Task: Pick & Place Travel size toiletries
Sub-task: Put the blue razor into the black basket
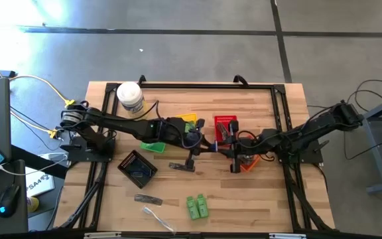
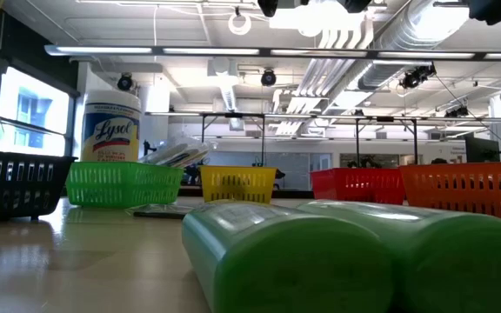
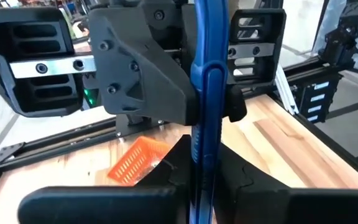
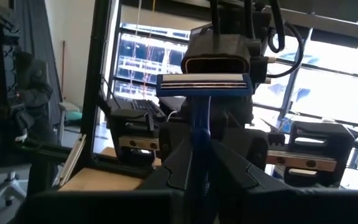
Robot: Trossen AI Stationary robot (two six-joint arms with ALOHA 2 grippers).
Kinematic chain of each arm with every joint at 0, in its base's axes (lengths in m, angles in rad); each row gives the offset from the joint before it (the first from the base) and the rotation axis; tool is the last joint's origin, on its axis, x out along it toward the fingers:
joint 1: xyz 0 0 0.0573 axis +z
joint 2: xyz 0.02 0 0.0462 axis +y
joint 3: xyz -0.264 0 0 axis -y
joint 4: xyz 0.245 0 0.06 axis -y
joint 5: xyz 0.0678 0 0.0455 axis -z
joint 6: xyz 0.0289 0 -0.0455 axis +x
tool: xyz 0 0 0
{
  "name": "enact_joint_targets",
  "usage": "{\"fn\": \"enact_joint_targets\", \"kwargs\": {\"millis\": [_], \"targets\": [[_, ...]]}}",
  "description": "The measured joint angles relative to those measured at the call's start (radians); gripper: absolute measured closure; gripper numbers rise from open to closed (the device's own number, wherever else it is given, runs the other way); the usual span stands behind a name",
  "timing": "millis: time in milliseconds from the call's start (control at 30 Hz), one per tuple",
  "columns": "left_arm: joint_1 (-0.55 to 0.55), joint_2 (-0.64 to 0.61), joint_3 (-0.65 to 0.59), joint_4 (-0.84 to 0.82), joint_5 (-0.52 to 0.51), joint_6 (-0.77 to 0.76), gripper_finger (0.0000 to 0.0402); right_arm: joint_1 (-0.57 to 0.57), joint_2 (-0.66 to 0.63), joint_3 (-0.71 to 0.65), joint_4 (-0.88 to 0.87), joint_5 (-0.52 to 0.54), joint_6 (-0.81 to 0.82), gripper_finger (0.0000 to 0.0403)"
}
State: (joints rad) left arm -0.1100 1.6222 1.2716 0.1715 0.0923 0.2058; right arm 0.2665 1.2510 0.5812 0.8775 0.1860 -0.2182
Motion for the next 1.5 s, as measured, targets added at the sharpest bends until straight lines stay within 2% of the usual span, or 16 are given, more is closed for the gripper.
{"fn": "enact_joint_targets", "kwargs": {"millis": [100,300,367,433,533,633,767,900,1033,1167,1233,1500], "targets": [[-0.001,0.000,0.000,0.000,0.009,0.003,0.0380,0.000,0.000,0.000,-0.008,-0.003,0.013,0.0333],[-0.002,-0.018,0.000,-0.006,0.010,0.003,0.0380,0.000,-0.050,0.000,-0.010,0.018,0.062,0.0205],[-0.002,-0.042,-0.001,-0.051,0.007,0.004,0.0380,0.003,-0.079,0.000,-0.061,0.045,0.061,0.0169],[-0.002,-0.079,0.000,-0.095,-0.007,0.004,0.0380,0.011,-0.118,0.000,-0.106,0.062,0.059,0.0144],[-0.010,-0.163,0.000,-0.196,-0.025,0.004,0.0380,0.034,-0.198,-0.009,-0.149,0.087,0.057,0.0131],[-0.038,-0.262,-0.016,-0.296,-0.093,0.021,0.0380,0.066,-0.280,-0.048,-0.198,0.074,0.057,0.0144],[-0.095,-0.398,-0.044,-0.425,-0.183,0.010,0.0380,0.094,-0.416,-0.105,-0.341,0.070,0.074,0.0187],[-0.167,-0.540,-0.093,-0.531,-0.279,-0.020,0.0380,0.095,-0.532,-0.171,-0.416,0.068,0.148,0.0249],[-0.249,-0.685,-0.199,-0.540,-0.355,-0.027,0.0380,0.096,-0.628,-0.226,-0.461,0.065,0.195,0.0322],[-0.339,-0.837,-0.329,-0.520,-0.511,-0.044,0.0380,0.096,-0.709,-0.281,-0.460,0.045,0.204,0.0384],[-0.366,-0.919,-0.393,-0.500,-0.547,-0.058,0.0380,0.096,-0.743,-0.304,-0.470,0.043,0.213,0.0394],[-0.382,-1.166,-0.618,-0.497,-0.525,-0.064,0.0380,0.096,-0.831,-0.366,-0.491,0.047,0.223,0.0399]]}}
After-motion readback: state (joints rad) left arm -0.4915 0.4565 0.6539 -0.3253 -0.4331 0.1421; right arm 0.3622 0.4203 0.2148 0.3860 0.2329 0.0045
